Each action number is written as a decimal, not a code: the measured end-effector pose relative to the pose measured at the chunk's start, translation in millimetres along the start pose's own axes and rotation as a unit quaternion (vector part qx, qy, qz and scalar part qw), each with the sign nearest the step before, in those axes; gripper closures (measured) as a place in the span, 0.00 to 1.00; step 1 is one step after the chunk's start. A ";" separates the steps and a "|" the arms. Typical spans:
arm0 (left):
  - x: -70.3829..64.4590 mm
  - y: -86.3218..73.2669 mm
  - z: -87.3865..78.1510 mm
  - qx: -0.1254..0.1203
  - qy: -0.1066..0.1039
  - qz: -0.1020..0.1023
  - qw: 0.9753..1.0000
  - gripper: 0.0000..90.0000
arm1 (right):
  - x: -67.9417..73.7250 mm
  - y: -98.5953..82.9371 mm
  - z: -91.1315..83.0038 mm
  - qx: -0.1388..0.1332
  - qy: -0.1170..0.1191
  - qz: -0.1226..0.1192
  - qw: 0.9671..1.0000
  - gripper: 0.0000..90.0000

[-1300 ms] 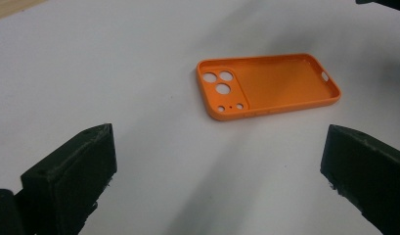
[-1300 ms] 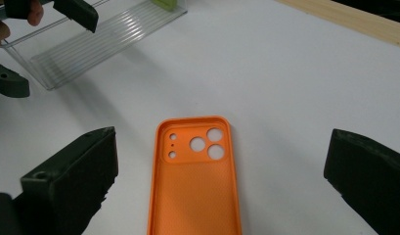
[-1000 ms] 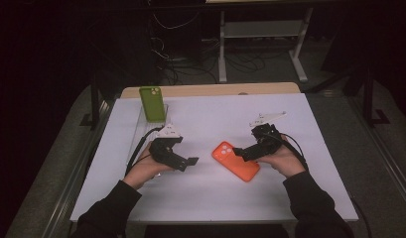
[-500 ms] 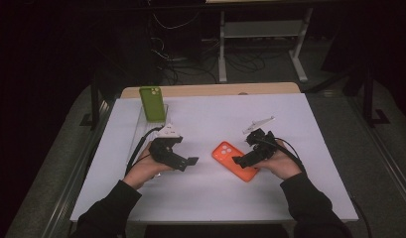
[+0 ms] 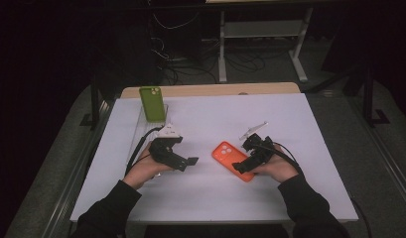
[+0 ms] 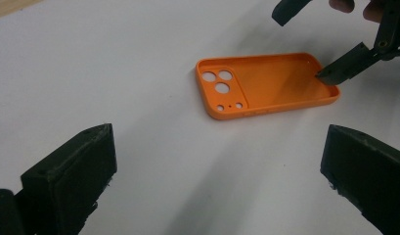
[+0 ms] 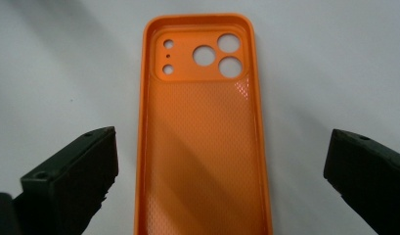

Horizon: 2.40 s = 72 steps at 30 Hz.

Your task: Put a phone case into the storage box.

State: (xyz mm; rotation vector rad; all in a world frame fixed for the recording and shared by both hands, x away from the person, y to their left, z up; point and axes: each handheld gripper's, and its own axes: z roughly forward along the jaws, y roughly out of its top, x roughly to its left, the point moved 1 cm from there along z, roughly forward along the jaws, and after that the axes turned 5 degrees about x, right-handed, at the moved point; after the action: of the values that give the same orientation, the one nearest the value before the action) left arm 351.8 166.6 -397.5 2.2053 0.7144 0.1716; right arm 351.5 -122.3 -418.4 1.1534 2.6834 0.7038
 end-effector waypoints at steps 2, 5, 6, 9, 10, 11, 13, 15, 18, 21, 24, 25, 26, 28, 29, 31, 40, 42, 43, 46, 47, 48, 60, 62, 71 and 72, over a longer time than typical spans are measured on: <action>0.0 0.0 -0.1 0.001 0.000 0.001 1.000 0.00 | 0.4 -1.0 2.6 0.006 -0.002 -0.004 1.000 0.00; 0.0 -0.1 0.0 -0.001 0.000 0.000 1.000 0.00 | 1.0 -2.6 5.4 0.013 0.001 -0.012 1.000 0.00; 0.0 -0.1 0.0 -0.001 0.000 0.000 1.000 0.00 | 1.6 -3.4 5.8 0.017 0.003 -0.012 1.000 0.00; -0.1 -0.1 0.0 -0.001 0.000 0.000 1.000 0.00 | 1.4 -6.7 8.7 0.023 0.004 -0.017 1.000 0.00; -0.1 -0.1 -0.1 -0.001 0.000 0.000 1.000 0.00 | 1.5 -8.0 9.2 0.023 0.006 -0.014 1.000 0.00; 0.0 -0.1 0.0 -0.001 0.000 0.000 1.000 0.00 | 1.2 -9.1 9.8 0.023 0.009 -0.015 1.000 0.00; 0.0 -0.1 -0.1 -0.001 0.000 -0.001 1.000 0.00 | 0.2 -10.6 11.1 0.025 0.005 -0.021 0.999 0.00; 0.0 0.0 -0.3 0.001 0.001 0.001 1.000 0.00 | 0.7 -11.6 11.8 0.029 0.008 -0.018 0.999 0.00; 0.0 0.0 -0.2 0.001 0.000 0.001 1.000 0.00 | -0.1 -13.2 14.2 0.027 0.004 -0.025 0.999 0.00; -0.1 -0.1 -0.1 -0.001 0.000 -0.001 1.000 0.00 | 0.7 -14.5 17.4 0.035 0.007 -0.019 0.999 0.00; 0.7 -0.1 -0.2 0.000 0.000 0.004 1.000 0.00 | 2.2 -16.8 20.3 0.043 0.007 -0.020 0.999 0.02; 0.8 0.0 -0.3 0.001 0.001 0.005 1.000 0.00 | 2.2 -17.6 21.0 0.047 0.005 -0.024 0.999 0.03; 0.7 -0.1 -0.1 -0.001 0.000 0.004 1.000 0.00 | 3.0 -18.4 21.5 0.049 0.005 -0.022 0.999 0.05; 0.8 -0.1 -0.2 0.000 0.001 0.004 1.000 0.00 | 2.7 -19.5 21.4 0.050 0.005 -0.025 0.998 0.06; 0.8 0.0 -0.3 0.001 0.001 0.005 1.000 0.00 | 2.6 -19.9 21.2 0.049 0.006 -0.024 0.998 0.07; 0.5 0.1 -0.3 0.002 0.001 0.004 1.000 0.00 | 2.4 -20.6 20.5 0.048 0.004 -0.024 0.999 0.10; 0.4 -0.2 0.1 -0.001 0.001 -0.001 1.000 0.00 | 7.1 -23.7 19.6 0.048 -0.005 -0.029 0.998 0.16; 0.3 -0.3 0.1 0.000 0.001 0.000 1.000 0.00 | 7.1 -24.4 19.5 0.047 -0.004 -0.026 0.999 0.16; 0.2 -0.2 0.0 0.000 0.001 0.000 1.000 0.00 | 6.7 -24.0 19.6 0.047 -0.003 -0.027 0.999 0.17; -0.3 -0.1 0.1 0.001 0.001 0.000 1.000 0.00 | 6.3 -23.8 19.3 0.049 -0.003 -0.026 0.998 0.17; -0.1 0.1 0.2 0.001 0.001 0.005 1.000 0.00 | 5.9 -23.8 19.4 0.047 -0.002 -0.026 0.999 0.17; -0.3 0.3 0.3 0.000 0.002 0.007 1.000 0.00 | 5.5 -23.7 19.3 0.047 -0.001 -0.026 0.999 0.17; -2.1 2.2 -0.6 0.008 -0.006 0.011 1.000 0.00 | -6.6 -22.6 8.4 0.039 0.002 -0.037 0.999 0.17; -3.2 3.5 -0.3 0.007 -0.009 0.013 1.000 0.00 | -8.8 -22.7 3.8 0.039 0.010 -0.034 0.999 0.17; -6.6 12.0 -0.1 0.006 -0.031 0.025 0.999 0.00 | -19.1 -17.5 -11.9 0.030 0.027 -0.068 0.997 0.17; -6.5 13.1 0.1 0.008 -0.032 0.031 0.999 0.00 | -19.6 -16.9 -13.5 0.029 0.030 -0.076 0.996 0.17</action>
State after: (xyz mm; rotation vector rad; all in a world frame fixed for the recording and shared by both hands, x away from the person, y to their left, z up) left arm 352.1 156.2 -387.4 2.2392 0.6150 0.1256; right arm 350.2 -151.3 -415.5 0.9422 2.8222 0.6504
